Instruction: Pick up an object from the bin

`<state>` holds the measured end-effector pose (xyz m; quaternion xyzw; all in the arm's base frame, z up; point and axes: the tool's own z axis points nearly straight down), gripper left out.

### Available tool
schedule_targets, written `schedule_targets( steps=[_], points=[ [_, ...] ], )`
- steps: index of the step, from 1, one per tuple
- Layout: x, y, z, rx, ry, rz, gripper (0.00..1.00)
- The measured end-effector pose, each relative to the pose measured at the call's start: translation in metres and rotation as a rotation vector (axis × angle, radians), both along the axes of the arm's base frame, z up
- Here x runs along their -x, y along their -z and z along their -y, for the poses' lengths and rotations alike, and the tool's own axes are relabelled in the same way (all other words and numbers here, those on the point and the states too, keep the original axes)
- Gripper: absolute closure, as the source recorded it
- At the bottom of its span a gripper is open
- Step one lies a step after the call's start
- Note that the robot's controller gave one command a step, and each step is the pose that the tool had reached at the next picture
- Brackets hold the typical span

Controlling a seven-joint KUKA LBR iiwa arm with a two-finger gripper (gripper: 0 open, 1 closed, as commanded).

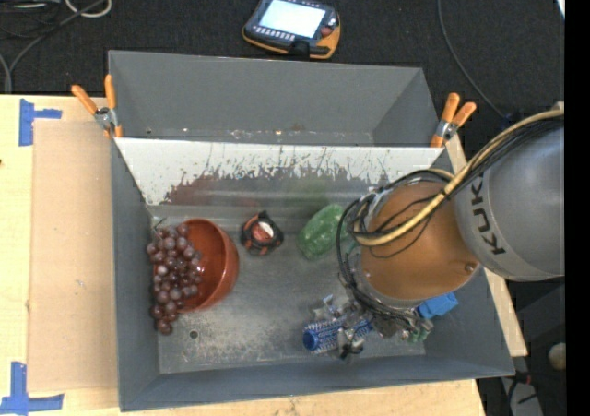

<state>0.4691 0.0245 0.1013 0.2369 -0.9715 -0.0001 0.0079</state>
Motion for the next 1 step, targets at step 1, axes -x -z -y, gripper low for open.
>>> schedule_targets(
  steps=[1],
  points=[
    [-0.0011, -0.0339, -0.0004, 0.000, 0.003, 0.003, 1.00]
  ],
)
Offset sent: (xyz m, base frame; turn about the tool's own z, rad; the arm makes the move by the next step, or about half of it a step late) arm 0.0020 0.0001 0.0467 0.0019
